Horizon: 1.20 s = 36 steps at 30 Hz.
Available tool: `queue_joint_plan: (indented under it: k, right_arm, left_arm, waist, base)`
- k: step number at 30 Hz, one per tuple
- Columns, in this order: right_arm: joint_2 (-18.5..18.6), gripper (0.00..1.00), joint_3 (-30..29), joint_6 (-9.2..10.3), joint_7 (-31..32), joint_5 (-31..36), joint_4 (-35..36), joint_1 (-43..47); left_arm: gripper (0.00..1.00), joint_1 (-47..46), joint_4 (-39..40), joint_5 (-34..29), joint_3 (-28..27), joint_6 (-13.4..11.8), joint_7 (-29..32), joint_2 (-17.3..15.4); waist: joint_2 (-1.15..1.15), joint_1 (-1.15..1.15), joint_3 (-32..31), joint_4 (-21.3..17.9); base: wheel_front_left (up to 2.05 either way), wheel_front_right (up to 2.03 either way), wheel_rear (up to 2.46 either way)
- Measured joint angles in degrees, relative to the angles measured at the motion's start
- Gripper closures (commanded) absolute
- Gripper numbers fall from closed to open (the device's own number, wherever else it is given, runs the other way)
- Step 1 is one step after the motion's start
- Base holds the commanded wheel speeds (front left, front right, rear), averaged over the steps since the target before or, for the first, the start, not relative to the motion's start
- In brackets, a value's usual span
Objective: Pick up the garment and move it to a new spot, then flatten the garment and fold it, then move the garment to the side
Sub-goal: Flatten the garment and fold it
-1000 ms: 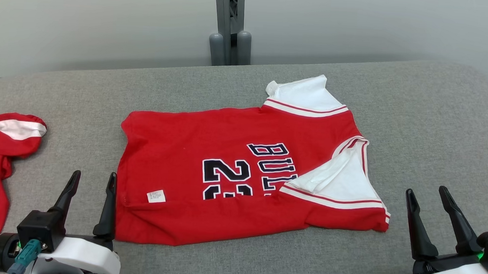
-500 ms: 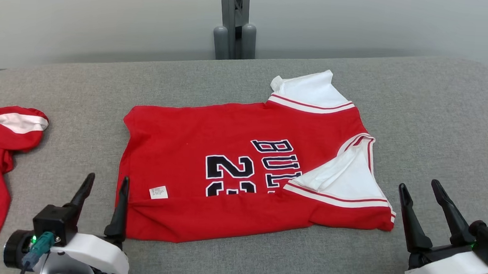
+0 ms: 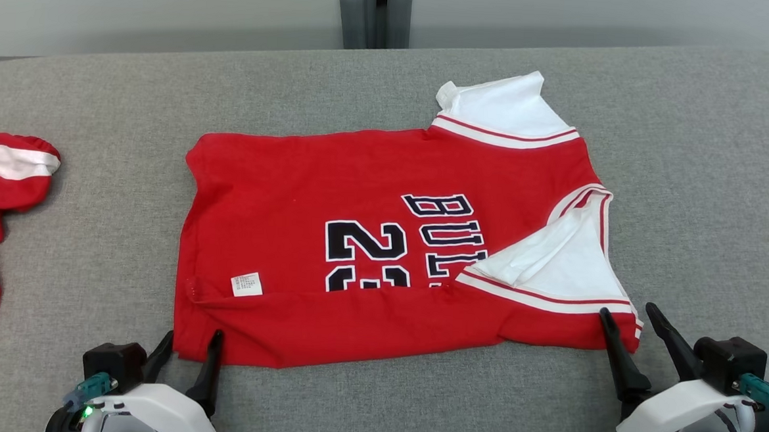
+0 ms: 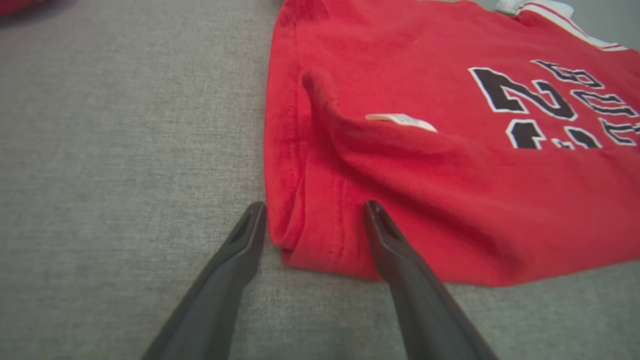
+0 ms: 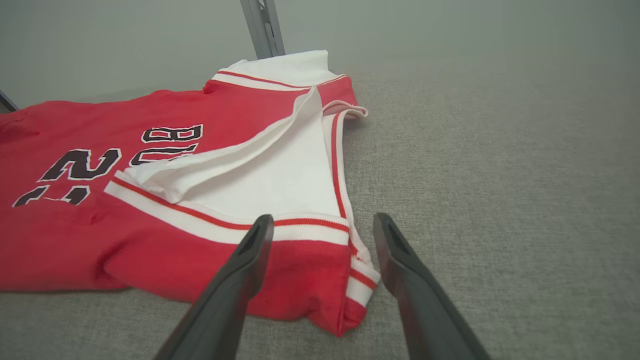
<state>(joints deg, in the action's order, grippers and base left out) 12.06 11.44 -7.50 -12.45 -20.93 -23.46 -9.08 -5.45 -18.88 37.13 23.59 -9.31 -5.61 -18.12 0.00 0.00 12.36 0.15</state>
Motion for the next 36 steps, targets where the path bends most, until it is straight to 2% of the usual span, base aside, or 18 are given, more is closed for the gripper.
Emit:
queue_joint_plan:
  k: [6, 7, 8, 9, 16, 20, 26, 32, 33, 34, 35, 36]
  right_arm:
    - [0.11, 0.0, 2.94, 0.0, 0.87, -2.63, -6.15, -2.96]
    - [0.13, 0.0, 3.59, 0.0, 1.34, -3.3, -7.04, -3.55]
    - [0.14, 0.53, 3.97, 0.0, 1.33, -3.99, -7.37, -4.0]
    - [0.2, 1.0, 4.34, 0.0, 1.36, -4.69, -7.78, -4.48]
    - [1.09, 1.0, 6.19, -0.16, 1.07, -9.48, -7.37, -5.24]
    - [2.58, 1.0, 5.48, -0.15, 0.94, -10.92, -4.14, -1.98]
    - [2.96, 1.0, 1.04, -0.15, 3.59, -10.85, 3.83, 7.12]
    - [0.19, 1.0, -2.27, -0.09, 7.9, -8.79, 11.57, 14.54]
    - [-0.22, 0.93, -2.89, -0.08, 8.78, -8.09, 12.05, 15.0]
    - [-0.58, 0.45, -3.74, -0.08, 9.16, -7.27, 12.69, 15.49]
    - [-1.49, 0.0, -4.81, -0.07, 10.09, -6.42, 14.27, 15.86]
    - [-2.0, 0.0, -5.28, -0.04, 10.29, -5.93, 15.32, 15.95]
  left_arm:
    - [0.0, -2.5, -3.87, 3.03, -0.55, 2.64, 1.75, 0.85]
    - [0.56, -2.96, -4.13, 3.55, -0.59, 3.05, 2.34, 0.85]
    - [0.96, -3.28, -4.36, 3.86, -0.56, 3.41, 2.71, 0.82]
    - [1.0, -3.53, -4.56, 4.35, -0.6, 4.0, 3.15, 0.83]
    - [1.0, -4.13, -3.72, 4.85, -0.56, 4.81, 4.13, 0.0]
    - [1.0, -2.21, 0.05, 4.65, 0.29, 4.87, 6.36, -2.08]
    - [1.0, 2.58, 7.91, 4.77, 0.48, 2.48, 10.68, -5.47]
    - [1.0, 8.66, 13.63, 6.41, -0.49, -0.49, 13.28, -7.38]
    - [1.0, 9.34, 14.47, 6.53, -0.51, -0.81, 13.68, -7.73]
    - [0.85, 9.91, 15.08, 6.6, -0.69, -1.22, 13.61, -7.87]
    - [0.0, 10.23, 16.06, 6.57, -0.82, -2.0, 13.45, -7.83]
    - [0.0, 10.34, 16.56, 6.41, -1.24, -2.69, 12.44, -7.65]
  waist:
    - [0.0, 0.0, 1.6, -0.06]
    - [0.0, 0.0, 1.75, -0.01]
    - [0.0, 0.0, 1.85, 0.03]
    - [0.0, 0.0, 1.94, 0.08]
    - [0.0, 0.0, 1.99, 0.3]
    - [0.0, 0.0, 0.88, 0.63]
    - [0.0, 0.0, -0.8, 0.92]
    - [0.0, 0.0, -1.7, -0.28]
    - [0.0, 0.0, -1.74, -0.48]
    - [0.0, 0.0, -1.76, -0.56]
    - [0.0, 0.0, -1.63, -0.56]
    - [0.0, 0.0, -1.58, -0.56]
  base:
    - [0.0, 0.0, 0.0]
    - [0.0, 0.0, 0.0]
    - [0.0, 0.0, 0.0]
    - [0.0, 0.0, 0.0]
    - [0.0, 0.0, 0.0]
    - [0.0, 0.0, 0.0]
    - [0.0, 0.0, 0.0]
    - [0.0, 0.0, 0.0]
    - [0.0, 0.0, 0.0]
    - [0.0, 0.0, 0.0]
    - [0.0, 0.0, 0.0]
    - [0.0, 0.0, 0.0]
